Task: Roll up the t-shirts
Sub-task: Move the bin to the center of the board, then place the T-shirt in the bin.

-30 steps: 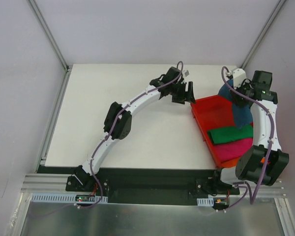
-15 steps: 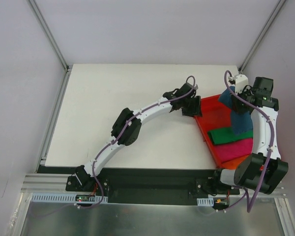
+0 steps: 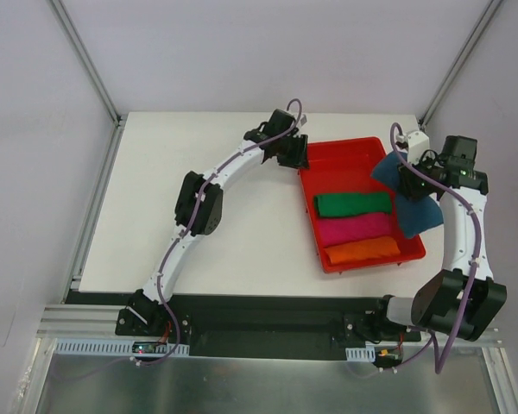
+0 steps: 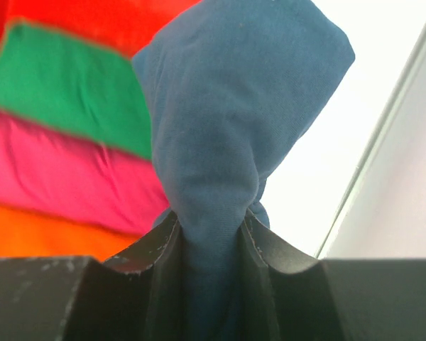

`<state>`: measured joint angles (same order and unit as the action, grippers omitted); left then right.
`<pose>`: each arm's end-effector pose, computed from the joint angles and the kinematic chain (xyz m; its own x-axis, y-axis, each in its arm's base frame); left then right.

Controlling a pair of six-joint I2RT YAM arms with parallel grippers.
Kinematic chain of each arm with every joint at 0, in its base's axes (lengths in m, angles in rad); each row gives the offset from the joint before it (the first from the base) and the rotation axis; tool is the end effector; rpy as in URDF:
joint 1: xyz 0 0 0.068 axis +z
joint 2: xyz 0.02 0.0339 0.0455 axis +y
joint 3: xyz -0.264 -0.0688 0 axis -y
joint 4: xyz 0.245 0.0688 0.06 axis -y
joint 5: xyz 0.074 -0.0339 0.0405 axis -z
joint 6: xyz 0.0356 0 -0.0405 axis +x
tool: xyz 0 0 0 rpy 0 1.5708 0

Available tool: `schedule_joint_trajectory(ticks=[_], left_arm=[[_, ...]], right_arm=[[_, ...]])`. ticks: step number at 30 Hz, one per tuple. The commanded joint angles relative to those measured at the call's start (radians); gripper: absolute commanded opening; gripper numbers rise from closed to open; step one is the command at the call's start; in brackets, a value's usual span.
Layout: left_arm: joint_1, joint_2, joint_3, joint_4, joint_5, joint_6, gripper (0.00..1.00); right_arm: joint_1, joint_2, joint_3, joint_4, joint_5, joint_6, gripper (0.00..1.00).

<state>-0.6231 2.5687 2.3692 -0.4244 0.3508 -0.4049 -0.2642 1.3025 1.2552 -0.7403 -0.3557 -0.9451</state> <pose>0.4647 -0.3490 0.2041 -0.7412 0.0771 -0.6669 0.5250 0.6857 -0.5042 0.2671 -0.0594 0.3403 -0.4068 -0.6771 -0.6132 -0.5500 0.7175 -0.4274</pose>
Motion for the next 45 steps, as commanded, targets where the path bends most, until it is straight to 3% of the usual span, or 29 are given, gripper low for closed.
schedule_joint_trajectory(ticks=[1,5,11,16,18,20,22,27,33,38,45], left_arm=[[-0.046,0.002,0.087,-0.011,0.065,0.284,0.38],[-0.075,0.048,0.122,0.012,0.074,0.341,0.36],[-0.131,0.074,0.14,0.03,-0.003,0.394,0.26],[-0.144,0.074,0.136,0.032,0.028,0.419,0.28],[-0.142,0.074,0.142,0.042,0.01,0.407,0.41],[-0.136,0.058,0.147,0.046,0.014,0.378,0.65],[-0.113,0.024,0.127,0.046,0.057,0.347,0.7],[-0.026,-0.159,-0.019,0.045,0.19,0.209,0.73],[0.074,-0.338,-0.212,0.045,0.359,0.109,0.73],[0.132,-0.439,-0.338,0.045,0.387,0.101,0.72],[0.149,-0.47,-0.353,0.019,0.358,0.164,0.73]], right_arm=[[0.06,-0.023,0.023,-0.005,-0.054,-0.053,0.01],[0.095,-0.017,0.033,-0.002,-0.045,-0.066,0.0],[0.095,-0.008,0.043,-0.001,-0.02,-0.046,0.01],[0.106,-0.02,0.021,-0.016,-0.049,-0.139,0.01],[0.128,-0.029,-0.022,0.007,-0.048,-0.194,0.01],[0.157,-0.037,-0.056,0.054,-0.034,-0.304,0.01],[0.174,-0.037,-0.106,0.12,-0.006,-0.378,0.01],[0.203,-0.005,-0.18,0.252,0.003,-0.581,0.01],[0.212,0.053,-0.255,0.47,0.001,-0.698,0.0],[0.226,0.155,-0.284,0.607,-0.061,-0.779,0.01],[0.255,0.227,-0.365,0.648,-0.153,-0.931,0.01]])
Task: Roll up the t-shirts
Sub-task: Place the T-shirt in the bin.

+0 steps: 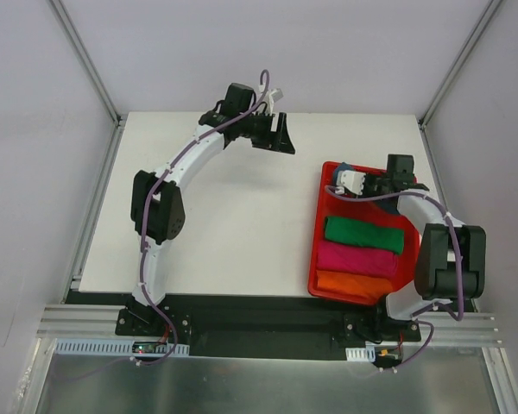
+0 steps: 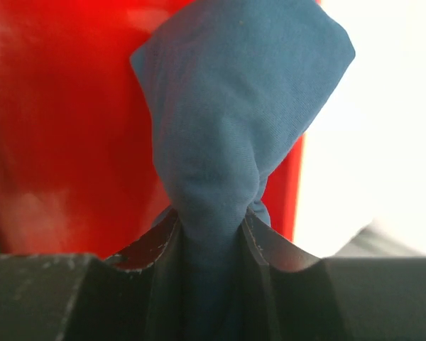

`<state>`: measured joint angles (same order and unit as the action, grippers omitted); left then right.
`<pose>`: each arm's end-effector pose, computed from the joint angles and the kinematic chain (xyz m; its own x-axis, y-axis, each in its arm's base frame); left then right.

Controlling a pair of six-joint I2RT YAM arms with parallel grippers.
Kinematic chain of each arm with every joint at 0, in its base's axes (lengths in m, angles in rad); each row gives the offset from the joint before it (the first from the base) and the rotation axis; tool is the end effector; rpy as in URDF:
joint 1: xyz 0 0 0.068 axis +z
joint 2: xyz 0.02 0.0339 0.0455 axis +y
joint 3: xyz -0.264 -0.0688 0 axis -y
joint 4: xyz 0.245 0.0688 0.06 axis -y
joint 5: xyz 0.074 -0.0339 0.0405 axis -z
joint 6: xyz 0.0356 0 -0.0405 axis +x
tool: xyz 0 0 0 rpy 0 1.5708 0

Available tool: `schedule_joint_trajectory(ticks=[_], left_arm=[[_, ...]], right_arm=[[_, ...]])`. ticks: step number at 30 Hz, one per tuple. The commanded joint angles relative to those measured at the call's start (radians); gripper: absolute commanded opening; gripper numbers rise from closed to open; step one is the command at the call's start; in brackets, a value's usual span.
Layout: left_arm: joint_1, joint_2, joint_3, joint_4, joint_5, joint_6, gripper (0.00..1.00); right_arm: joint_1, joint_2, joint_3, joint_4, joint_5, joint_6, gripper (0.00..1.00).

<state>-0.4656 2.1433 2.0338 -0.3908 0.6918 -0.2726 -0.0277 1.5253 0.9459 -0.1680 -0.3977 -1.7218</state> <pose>0.4385 -0.2457 0.3196 -0.6405 0.0898 -0.7626 0.6993 0.4787 -0.5309 0.3245 0.0048 0.2207 0.3577 -0.9217 -0.1499 -0.6329 -0.1212 -0.7647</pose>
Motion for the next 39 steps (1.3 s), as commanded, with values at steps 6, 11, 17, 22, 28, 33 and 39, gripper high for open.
schedule_joint_trajectory(ticks=[6,11,17,22,28,33,39], left_arm=[[-0.008,-0.052,-0.02,-0.029,-0.02,0.061,0.73],[-0.01,-0.048,-0.015,-0.034,-0.025,0.064,0.73],[-0.01,-0.037,0.0,-0.033,-0.026,0.064,0.73],[-0.01,-0.039,-0.001,-0.033,-0.028,0.064,0.74],[-0.01,-0.04,-0.003,-0.034,-0.023,0.069,0.75],[0.005,-0.04,0.017,-0.034,0.017,0.049,0.75],[0.062,-0.034,0.072,-0.033,0.089,0.029,0.75]], right_arm=[[0.02,-0.004,-0.17,0.078,-0.142,-0.282,0.01],[0.017,-0.037,-0.205,0.025,-0.128,-0.272,0.01],[-0.023,-0.063,-0.214,-0.123,-0.127,-0.343,0.01],[-0.054,-0.047,-0.202,-0.154,-0.11,-0.351,0.01],[-0.071,-0.059,-0.191,-0.264,-0.124,-0.424,0.21],[-0.077,-0.151,-0.104,-0.612,-0.132,-0.522,0.72],[-0.089,-0.379,-0.016,-0.835,-0.136,-0.503,0.96]])
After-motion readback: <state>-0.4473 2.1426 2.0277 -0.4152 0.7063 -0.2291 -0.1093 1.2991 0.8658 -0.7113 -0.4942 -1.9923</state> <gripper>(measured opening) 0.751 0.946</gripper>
